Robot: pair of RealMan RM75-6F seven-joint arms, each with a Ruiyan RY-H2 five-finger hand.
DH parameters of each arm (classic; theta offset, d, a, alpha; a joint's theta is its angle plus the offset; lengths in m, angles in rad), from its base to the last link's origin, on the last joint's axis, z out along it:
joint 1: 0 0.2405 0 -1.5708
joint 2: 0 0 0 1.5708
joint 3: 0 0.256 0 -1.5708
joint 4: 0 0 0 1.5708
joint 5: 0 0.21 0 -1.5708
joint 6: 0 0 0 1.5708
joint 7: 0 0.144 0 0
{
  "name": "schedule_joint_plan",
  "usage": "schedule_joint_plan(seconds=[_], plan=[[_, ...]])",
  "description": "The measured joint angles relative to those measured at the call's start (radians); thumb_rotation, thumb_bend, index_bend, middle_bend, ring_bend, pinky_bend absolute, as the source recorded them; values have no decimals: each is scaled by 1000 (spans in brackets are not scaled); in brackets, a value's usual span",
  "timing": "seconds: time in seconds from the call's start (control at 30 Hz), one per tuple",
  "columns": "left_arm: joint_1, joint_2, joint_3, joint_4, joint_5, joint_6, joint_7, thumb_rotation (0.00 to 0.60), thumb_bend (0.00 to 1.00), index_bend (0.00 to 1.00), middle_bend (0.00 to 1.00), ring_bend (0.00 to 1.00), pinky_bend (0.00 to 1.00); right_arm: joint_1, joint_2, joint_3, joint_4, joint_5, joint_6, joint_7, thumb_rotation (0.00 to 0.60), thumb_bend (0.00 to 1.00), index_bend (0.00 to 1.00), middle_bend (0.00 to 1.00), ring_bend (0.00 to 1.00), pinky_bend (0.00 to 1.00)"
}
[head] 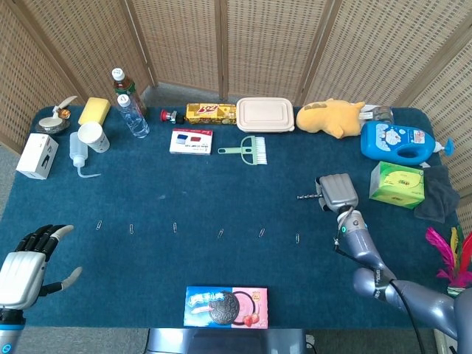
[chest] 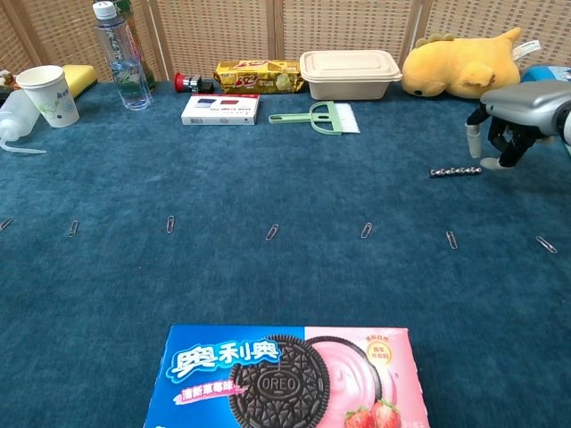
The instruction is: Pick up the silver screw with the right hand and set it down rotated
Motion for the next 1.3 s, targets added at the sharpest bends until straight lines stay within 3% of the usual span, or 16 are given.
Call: schedule_joint_plan(seconds=[0.4,1.3], plan=[[-1,-2,0,24,-13,-5,-25,457,389,170,201,144,192,27,-73,-9,97,46,2,-38,600,399,488,855,893,810],[1,1,4,17,-12,2,-11,459,389,169,201,143,192,34,-130,-4,186,61,-14,-30,600,398,488,854,891,807]])
